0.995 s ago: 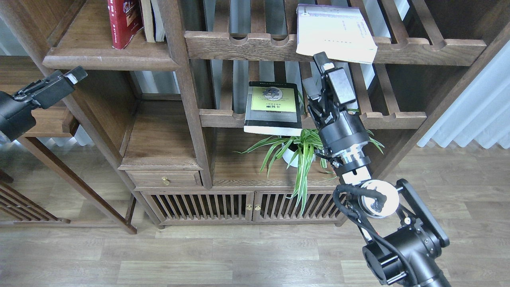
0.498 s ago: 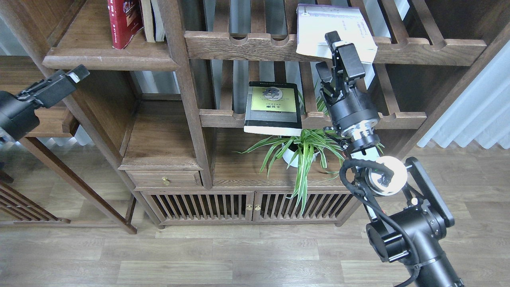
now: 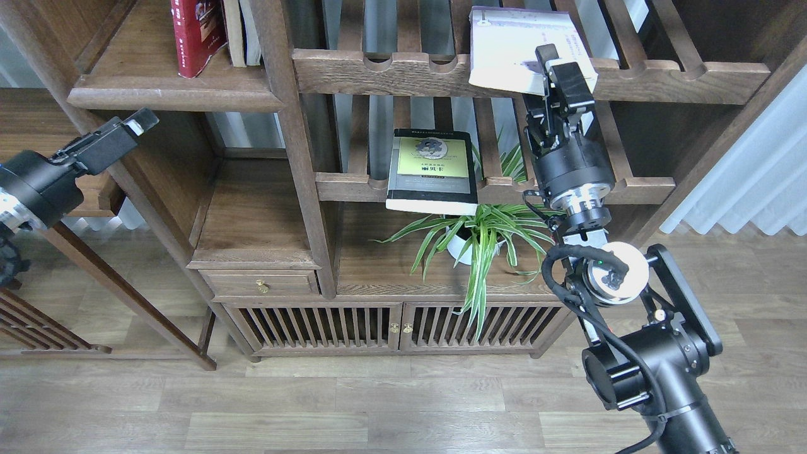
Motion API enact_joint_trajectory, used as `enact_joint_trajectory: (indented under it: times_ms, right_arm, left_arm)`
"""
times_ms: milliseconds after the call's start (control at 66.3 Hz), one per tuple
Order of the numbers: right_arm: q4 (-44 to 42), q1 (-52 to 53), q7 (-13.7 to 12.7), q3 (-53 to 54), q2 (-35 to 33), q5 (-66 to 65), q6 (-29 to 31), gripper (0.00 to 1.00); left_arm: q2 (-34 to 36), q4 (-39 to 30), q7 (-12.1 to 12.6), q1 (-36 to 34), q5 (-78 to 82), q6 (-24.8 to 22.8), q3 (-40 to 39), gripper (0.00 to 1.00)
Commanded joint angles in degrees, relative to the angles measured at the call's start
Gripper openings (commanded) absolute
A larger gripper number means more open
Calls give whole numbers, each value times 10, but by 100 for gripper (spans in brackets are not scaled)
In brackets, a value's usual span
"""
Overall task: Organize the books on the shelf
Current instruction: 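Reach the right gripper up and grasp the white book's edge, then pull the white book off the upper shelf and lower it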
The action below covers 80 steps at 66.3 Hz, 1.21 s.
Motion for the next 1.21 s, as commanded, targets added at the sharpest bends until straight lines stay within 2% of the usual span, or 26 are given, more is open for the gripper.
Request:
enact_joint_trajectory:
  times_ms: [0,226,407,513,618,633,664,739,860,875,1026,1191]
  right_arm:
    - [0,4,0,0,0,0,-8,67]
    - [0,14,0,0,0,0,-35,66]
    - [2,13,0,1,0,1,-33,56]
    - [2,12,0,1,0,2,-26,44]
    - [2,8,3,1,0,6,5,20]
    - [2,4,4,1,0,9,21,12]
    - [2,-1,4,0,0,13,45,5]
    - [1,-10,2,-9,0,16,85,4]
    - [4,-29,-3,-10,0,18,109,5]
    - [5,-43,-4,-11,0,20,135,5]
    - [24,-94,-12,-25,0,31,213,5]
    - [69,-165,-13,-47,-18,57,276,5]
  left_arm:
    - [0,0,0,0,0,0,0,99]
    - [-1,0,0,0,0,0,-1,99]
    - [-1,0,0,0,0,0,-1,99]
    - [-1,1,0,0,0,0,-1,99]
    - [-1,1,0,0,0,0,-2,99]
    - [-1,1,0,0,0,0,-2,99]
    - [-1,1,0,0,0,0,-2,99]
    - [-1,1,0,0,0,0,-2,99]
    - [-2,3,0,1,0,0,-2,99]
    - [-5,3,0,2,0,0,-2,99]
    - [-8,4,-2,4,0,0,-2,99]
    - [-56,5,-5,26,-8,0,-1,100]
